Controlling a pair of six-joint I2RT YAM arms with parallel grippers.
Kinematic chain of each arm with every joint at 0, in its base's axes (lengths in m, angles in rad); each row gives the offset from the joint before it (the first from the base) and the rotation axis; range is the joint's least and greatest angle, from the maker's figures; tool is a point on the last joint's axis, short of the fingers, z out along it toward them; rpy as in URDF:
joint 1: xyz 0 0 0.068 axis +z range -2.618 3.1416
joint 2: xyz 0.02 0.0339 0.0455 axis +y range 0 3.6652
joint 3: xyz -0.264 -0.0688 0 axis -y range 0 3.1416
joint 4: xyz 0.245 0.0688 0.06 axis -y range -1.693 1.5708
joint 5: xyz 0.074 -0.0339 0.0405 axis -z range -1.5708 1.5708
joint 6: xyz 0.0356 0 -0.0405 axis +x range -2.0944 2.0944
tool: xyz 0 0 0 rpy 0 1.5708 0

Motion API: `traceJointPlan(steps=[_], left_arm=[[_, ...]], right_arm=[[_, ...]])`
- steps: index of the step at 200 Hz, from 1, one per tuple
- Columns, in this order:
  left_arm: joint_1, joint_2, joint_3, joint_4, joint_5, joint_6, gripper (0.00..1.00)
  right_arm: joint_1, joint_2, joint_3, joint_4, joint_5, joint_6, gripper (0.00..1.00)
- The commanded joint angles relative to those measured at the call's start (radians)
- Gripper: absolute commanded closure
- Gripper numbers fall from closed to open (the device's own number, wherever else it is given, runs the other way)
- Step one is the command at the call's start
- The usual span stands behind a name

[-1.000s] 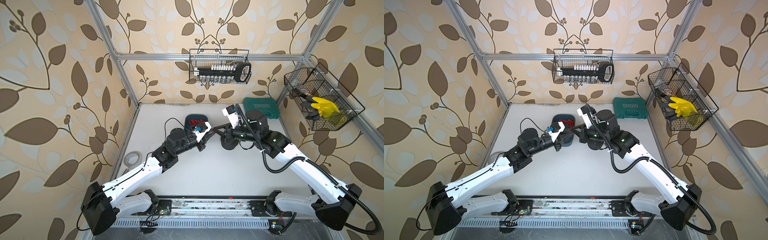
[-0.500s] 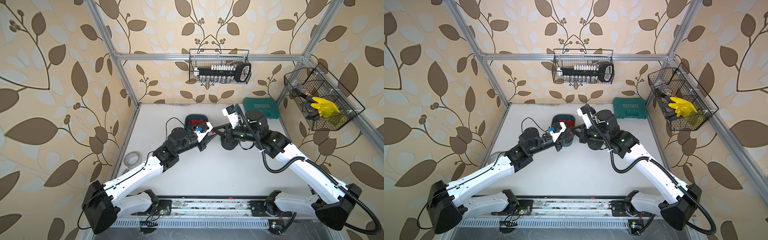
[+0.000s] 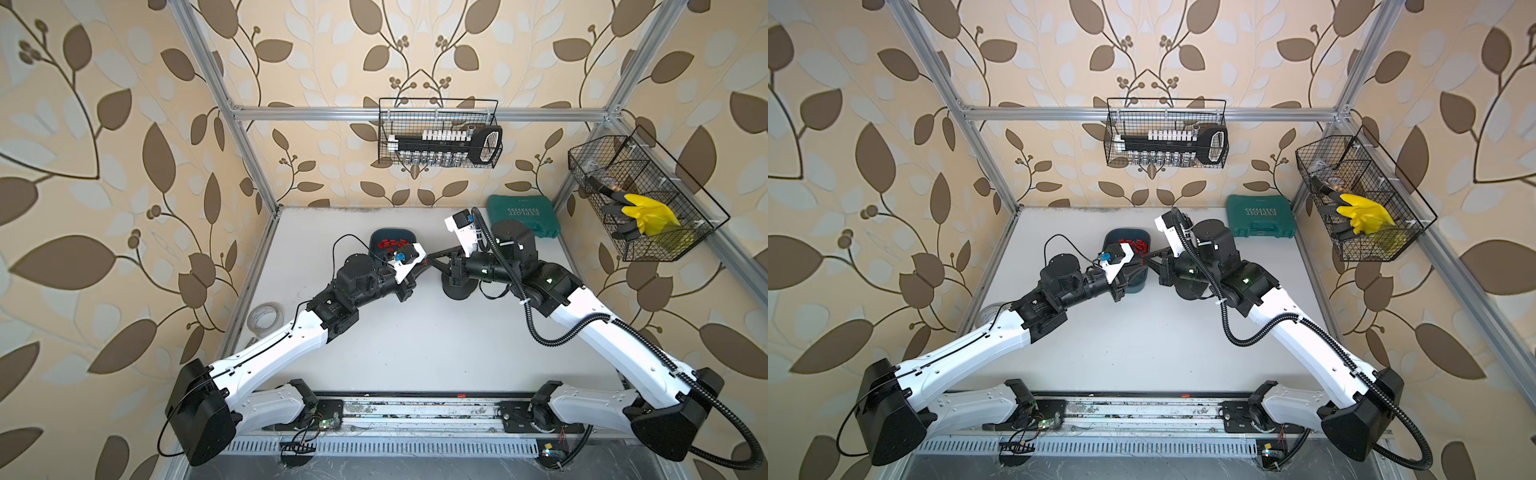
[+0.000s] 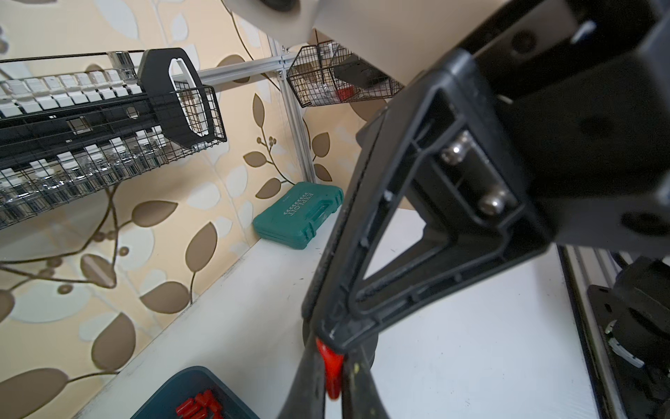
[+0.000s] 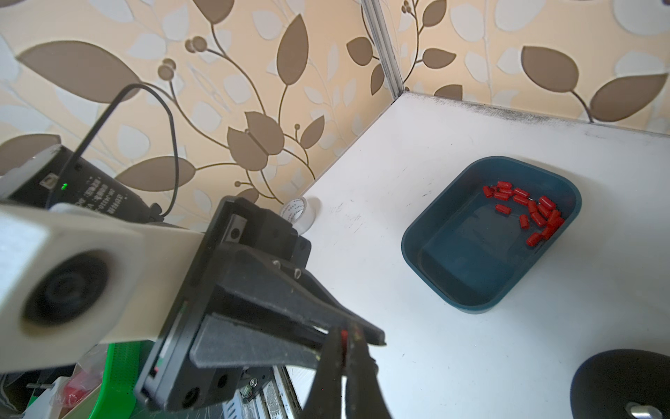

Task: Cover the protruding screws with screw protection sleeves
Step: Pick up the screw protection sleeve from the storage box.

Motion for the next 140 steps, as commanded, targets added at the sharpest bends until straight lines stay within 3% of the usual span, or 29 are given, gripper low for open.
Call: traceJointPlan(steps=[1, 69, 140], left_arm=[[-0.013, -0.004, 0.041, 0.057, 0.052, 0.012, 0.98], [-0.013, -0.007, 0.04, 0.056, 0.054, 0.009, 1.0], [-0.013, -0.009, 0.04, 0.06, 0.067, 0.017, 0.93]], right_arm=[[0.007, -0.003, 0.007, 0.01, -0.02, 0.007, 1.0], [0.008, 0.0, 0.006, 0.016, -0.029, 0.009, 1.0], [0.008, 0.003, 0.005, 0.017, -0.03, 0.012, 1.0]])
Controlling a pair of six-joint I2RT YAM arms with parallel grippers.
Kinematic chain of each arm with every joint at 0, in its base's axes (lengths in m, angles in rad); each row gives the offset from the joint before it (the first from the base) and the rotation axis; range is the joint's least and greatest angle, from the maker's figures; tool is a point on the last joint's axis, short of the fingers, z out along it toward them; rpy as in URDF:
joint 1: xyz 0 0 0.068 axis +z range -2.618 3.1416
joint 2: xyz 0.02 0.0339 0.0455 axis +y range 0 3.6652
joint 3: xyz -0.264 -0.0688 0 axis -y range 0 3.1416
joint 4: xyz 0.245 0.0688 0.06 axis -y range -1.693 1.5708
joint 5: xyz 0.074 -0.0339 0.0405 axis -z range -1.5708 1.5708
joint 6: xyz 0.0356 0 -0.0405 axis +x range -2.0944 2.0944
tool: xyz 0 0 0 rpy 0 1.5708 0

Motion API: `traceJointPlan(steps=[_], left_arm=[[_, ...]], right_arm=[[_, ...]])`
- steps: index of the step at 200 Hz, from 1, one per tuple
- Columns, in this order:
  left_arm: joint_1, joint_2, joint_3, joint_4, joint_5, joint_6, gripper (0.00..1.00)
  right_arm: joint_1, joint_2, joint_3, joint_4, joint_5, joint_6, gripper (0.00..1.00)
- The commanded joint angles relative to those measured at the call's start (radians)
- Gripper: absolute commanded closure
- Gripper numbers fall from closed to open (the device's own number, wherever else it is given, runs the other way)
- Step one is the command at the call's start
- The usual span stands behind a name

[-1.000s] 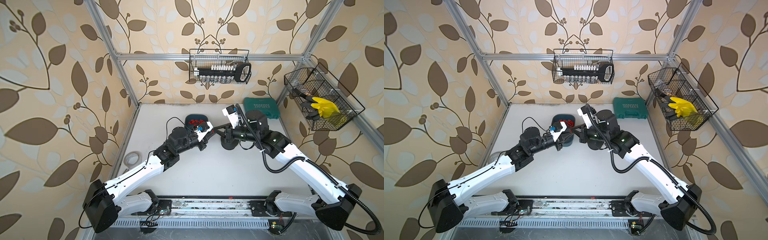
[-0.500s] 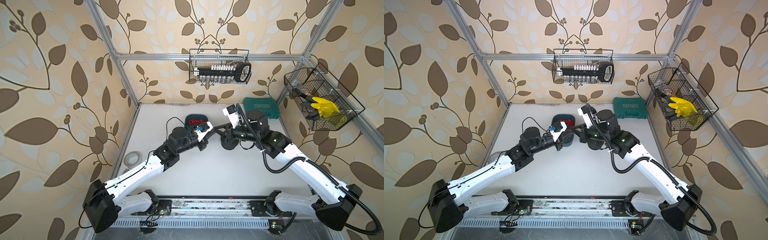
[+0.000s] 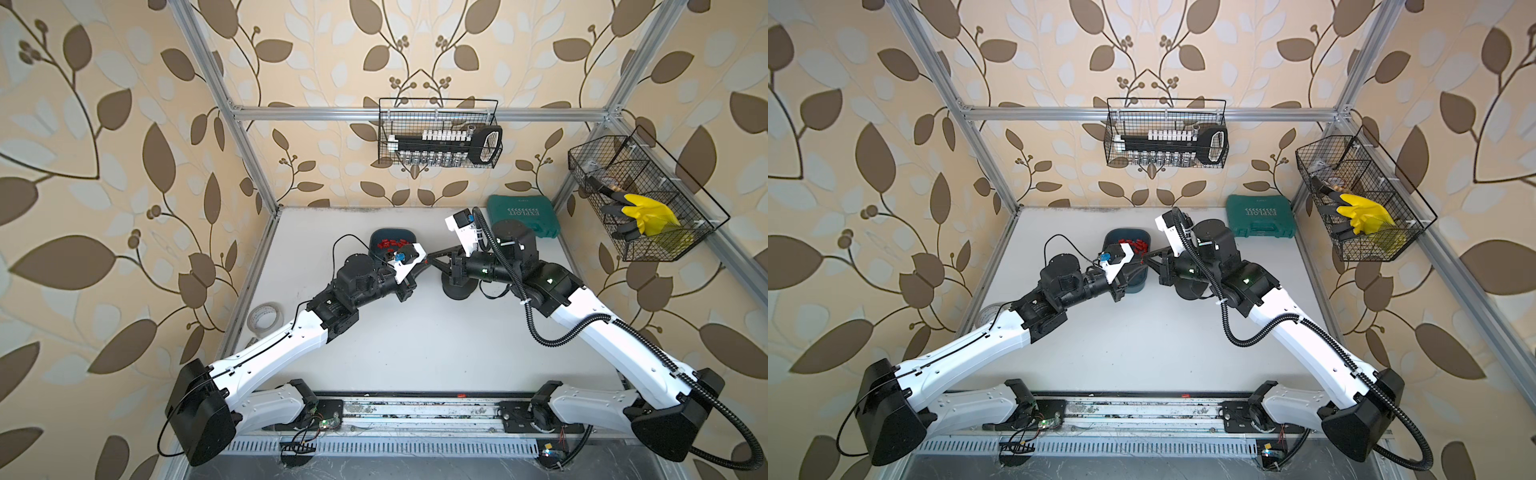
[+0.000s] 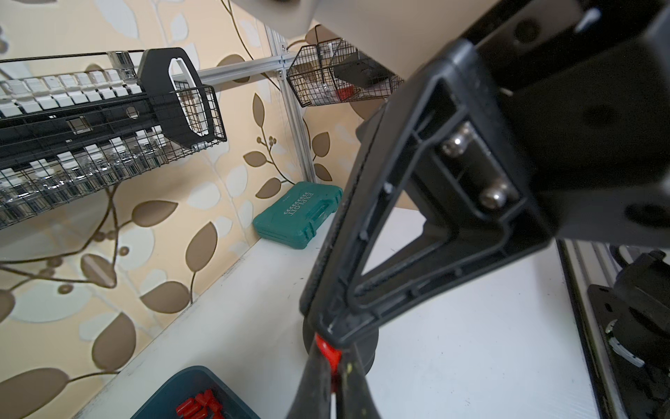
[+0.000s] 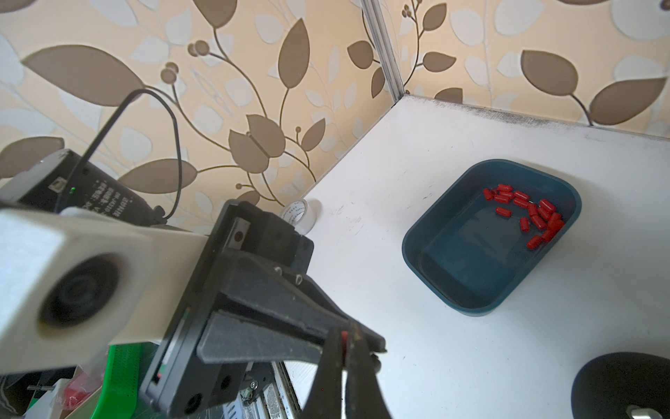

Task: Cover the protruding screws with screw protection sleeves
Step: Pick up the screw protection sleeve from the storage box.

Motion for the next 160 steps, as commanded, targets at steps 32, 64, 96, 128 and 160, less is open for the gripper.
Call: traceJointPlan(steps=[32, 64, 96, 128, 160], left_arm=[[-0.013, -0.015, 0.04, 0.063, 0.079, 0.017, 1.0], [-0.013, -0.019, 0.039, 0.06, 0.078, 0.013, 1.0], [-0.013, -0.021, 0.033, 0.064, 0.078, 0.009, 1.0], [-0.013, -0.024, 0.031, 0.069, 0.083, 0.004, 1.0], [-0.013, -0.021, 0.033, 0.069, 0.085, 0.004, 1.0]], right_arm=[[0.008, 0.005, 0.0, 0.008, -0.032, 0.012, 1.0], [0.006, 0.0, 0.006, 0.0, -0.039, 0.015, 1.0], [0.006, 0.001, 0.012, -0.004, -0.048, 0.015, 1.0], [0.006, 0.0, 0.011, -0.001, -0.049, 0.018, 0.96], [0.007, 0.004, 0.014, 0.003, -0.05, 0.018, 0.88]])
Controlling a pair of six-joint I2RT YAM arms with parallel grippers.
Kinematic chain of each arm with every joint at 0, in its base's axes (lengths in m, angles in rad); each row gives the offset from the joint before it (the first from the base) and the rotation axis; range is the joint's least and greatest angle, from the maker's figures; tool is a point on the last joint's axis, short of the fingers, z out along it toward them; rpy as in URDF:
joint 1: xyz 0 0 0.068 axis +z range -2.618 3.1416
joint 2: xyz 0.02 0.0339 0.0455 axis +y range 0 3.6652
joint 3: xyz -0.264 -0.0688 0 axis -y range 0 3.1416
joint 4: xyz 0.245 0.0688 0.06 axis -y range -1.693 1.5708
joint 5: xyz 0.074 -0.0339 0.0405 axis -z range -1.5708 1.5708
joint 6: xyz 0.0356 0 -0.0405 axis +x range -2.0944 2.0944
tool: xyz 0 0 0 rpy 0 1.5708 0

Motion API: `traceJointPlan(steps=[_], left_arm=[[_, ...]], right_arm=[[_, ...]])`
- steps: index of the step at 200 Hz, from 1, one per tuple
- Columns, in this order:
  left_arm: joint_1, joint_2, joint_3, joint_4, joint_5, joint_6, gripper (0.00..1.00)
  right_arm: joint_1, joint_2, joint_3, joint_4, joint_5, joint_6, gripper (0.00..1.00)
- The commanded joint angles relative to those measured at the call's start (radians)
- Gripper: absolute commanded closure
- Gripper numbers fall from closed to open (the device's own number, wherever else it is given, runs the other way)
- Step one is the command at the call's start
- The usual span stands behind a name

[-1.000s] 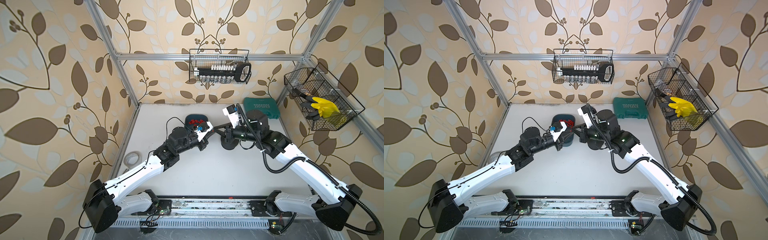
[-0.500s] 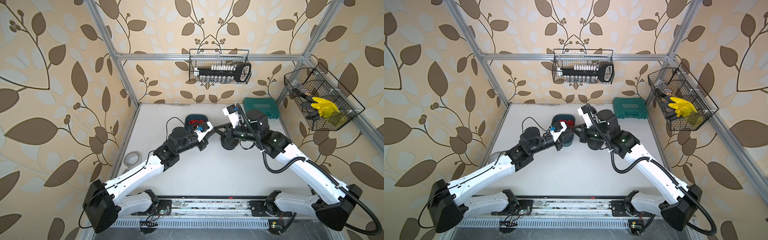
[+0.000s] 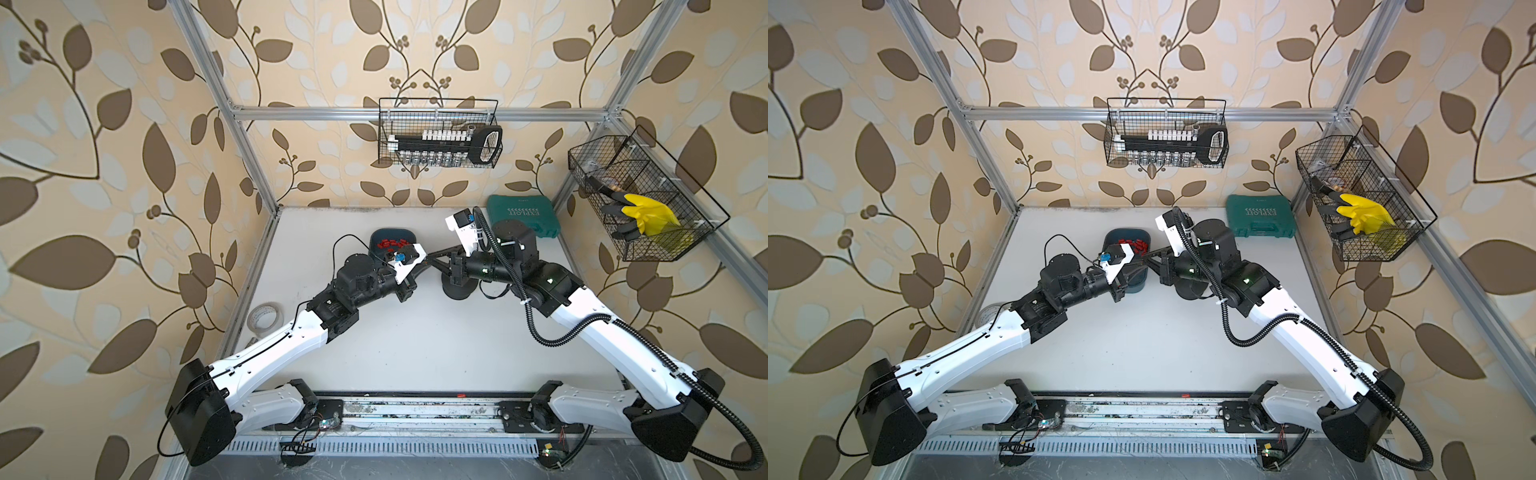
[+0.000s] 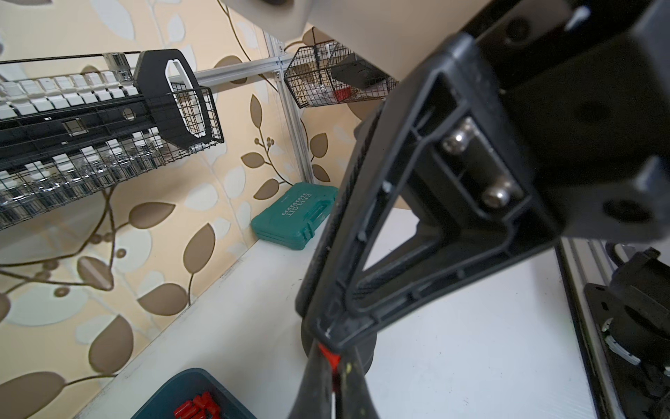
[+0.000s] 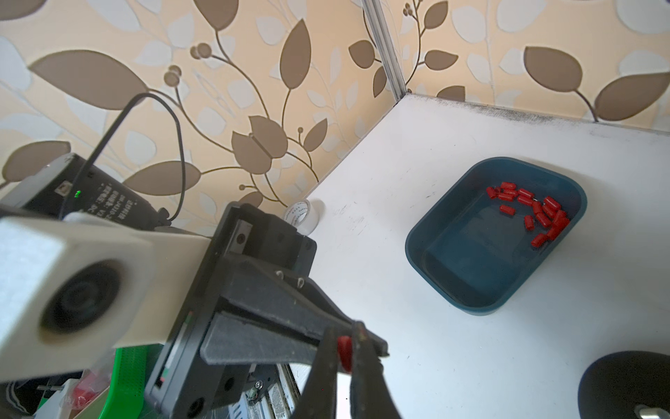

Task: Cover the protruding screws with screw protection sleeves
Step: Pick up the screw protection sleeve from the storage box.

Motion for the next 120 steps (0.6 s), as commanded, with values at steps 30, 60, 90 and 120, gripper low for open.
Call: traceJointPlan(steps=[30, 60, 90, 120], left_arm=[[-0.012, -0.019, 0.036, 0.07, 0.075, 0.002, 1.0], [-0.013, -0.018, 0.036, 0.071, 0.075, 0.001, 1.0], [-0.012, -0.016, 0.035, 0.074, 0.074, -0.002, 1.0], [-0.012, -0.018, 0.034, 0.076, 0.074, -0.004, 1.0]], right_arm=[[0.007, 0.003, 0.015, 0.003, -0.034, 0.003, 0.84], [0.008, 0.001, 0.016, -0.001, -0.03, 0.001, 0.84], [0.008, -0.005, 0.015, -0.005, -0.024, -0.002, 0.89], [0.008, -0.008, 0.014, -0.01, -0.019, -0.008, 0.94]])
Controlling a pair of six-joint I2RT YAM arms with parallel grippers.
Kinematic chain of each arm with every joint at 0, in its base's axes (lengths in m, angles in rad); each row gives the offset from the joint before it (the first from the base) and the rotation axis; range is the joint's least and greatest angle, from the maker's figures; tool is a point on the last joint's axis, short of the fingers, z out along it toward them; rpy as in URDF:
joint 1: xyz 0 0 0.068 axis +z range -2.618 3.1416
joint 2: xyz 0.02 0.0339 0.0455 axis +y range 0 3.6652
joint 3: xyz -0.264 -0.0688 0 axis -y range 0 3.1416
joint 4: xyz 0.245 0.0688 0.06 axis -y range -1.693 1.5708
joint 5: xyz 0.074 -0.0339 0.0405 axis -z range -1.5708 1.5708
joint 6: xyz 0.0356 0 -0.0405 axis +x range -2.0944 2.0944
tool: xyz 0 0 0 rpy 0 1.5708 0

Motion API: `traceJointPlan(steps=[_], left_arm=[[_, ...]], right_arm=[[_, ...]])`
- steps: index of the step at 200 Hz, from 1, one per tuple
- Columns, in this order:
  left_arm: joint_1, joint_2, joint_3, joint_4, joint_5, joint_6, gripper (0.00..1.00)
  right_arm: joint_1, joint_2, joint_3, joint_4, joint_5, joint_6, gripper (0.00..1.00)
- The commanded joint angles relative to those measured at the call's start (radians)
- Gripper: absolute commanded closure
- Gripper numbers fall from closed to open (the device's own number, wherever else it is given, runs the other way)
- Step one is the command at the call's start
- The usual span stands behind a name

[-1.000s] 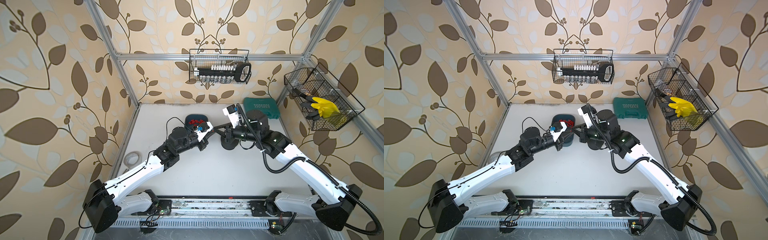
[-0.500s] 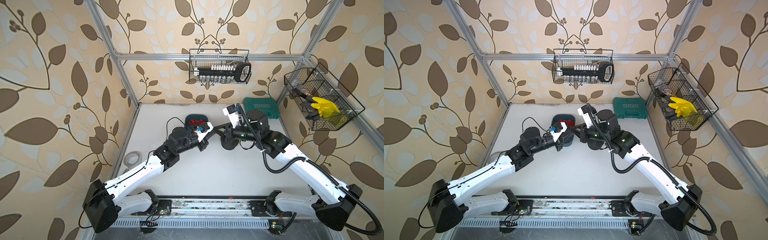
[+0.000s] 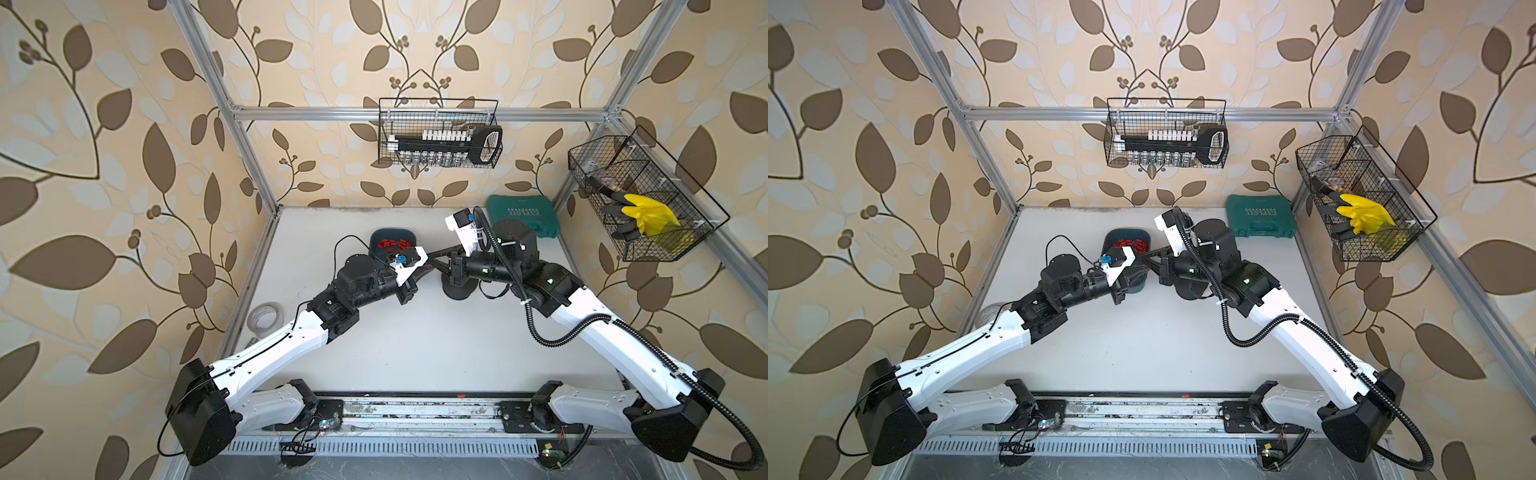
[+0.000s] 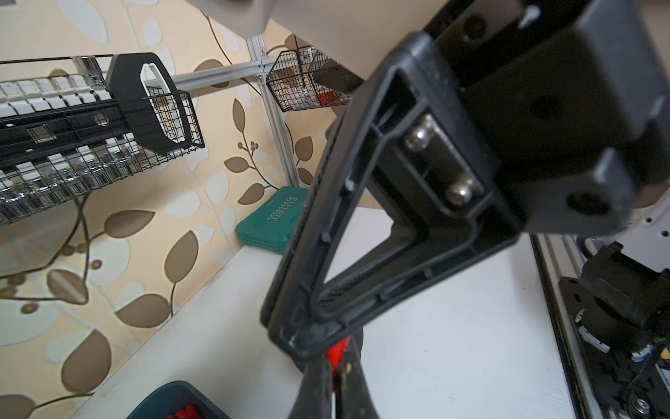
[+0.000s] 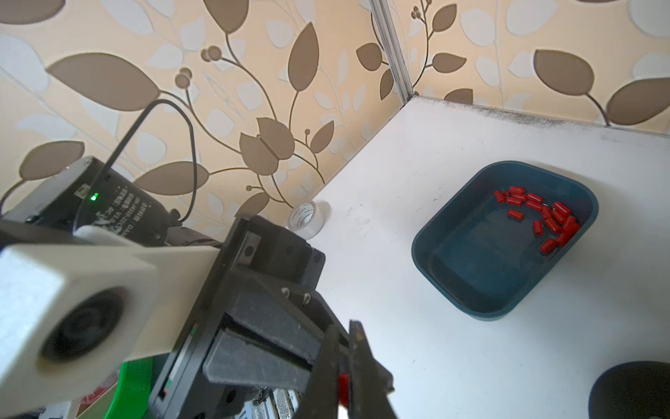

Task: Cover the protruding screws with screw protection sleeves
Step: Pick up the screw protection sleeve from the storage box.

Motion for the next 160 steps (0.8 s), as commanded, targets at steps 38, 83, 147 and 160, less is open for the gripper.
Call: traceJointPlan(steps=[38, 83, 147, 160], left_arm=[[-0.01, -0.02, 0.031, 0.079, 0.026, -0.007, 1.0], [-0.01, -0.018, 0.034, 0.075, 0.027, -0.009, 1.0], [-0.011, -0.016, 0.034, 0.077, 0.026, -0.009, 1.0], [-0.01, -0.014, 0.034, 0.078, 0.024, -0.008, 1.0]], right_arm=[[0.005, -0.008, 0.012, -0.033, 0.003, -0.022, 0.9], [-0.01, -0.026, -0.002, -0.048, 0.023, -0.032, 0.82], [-0.029, -0.029, -0.004, -0.079, 0.018, -0.048, 0.85], [-0.031, -0.028, -0.004, -0.083, 0.015, -0.05, 0.83]])
